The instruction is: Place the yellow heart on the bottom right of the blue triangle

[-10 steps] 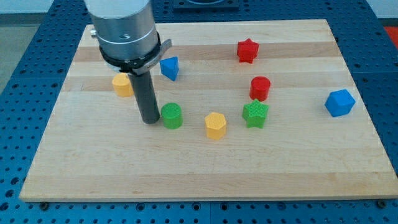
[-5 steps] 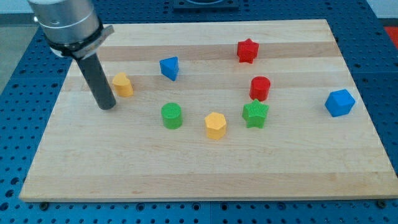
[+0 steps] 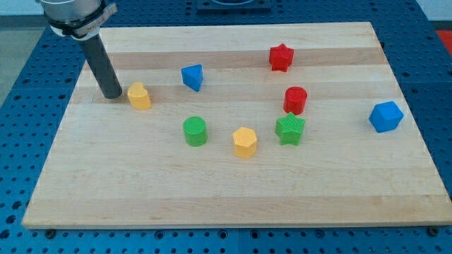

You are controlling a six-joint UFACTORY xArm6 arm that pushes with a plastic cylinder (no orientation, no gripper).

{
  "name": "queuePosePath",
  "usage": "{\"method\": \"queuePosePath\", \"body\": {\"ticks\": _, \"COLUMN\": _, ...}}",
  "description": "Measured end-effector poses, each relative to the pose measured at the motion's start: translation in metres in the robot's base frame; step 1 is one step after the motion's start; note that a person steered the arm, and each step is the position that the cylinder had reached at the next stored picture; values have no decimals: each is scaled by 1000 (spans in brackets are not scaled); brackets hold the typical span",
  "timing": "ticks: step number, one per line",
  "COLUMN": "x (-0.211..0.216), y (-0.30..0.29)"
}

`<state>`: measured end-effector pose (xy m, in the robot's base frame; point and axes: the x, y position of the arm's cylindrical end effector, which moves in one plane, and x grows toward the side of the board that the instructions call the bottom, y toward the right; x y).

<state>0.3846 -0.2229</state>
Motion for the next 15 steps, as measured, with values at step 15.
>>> {"method": "queuePosePath", "body": {"ticks": 15, "x": 36, "y": 99}}
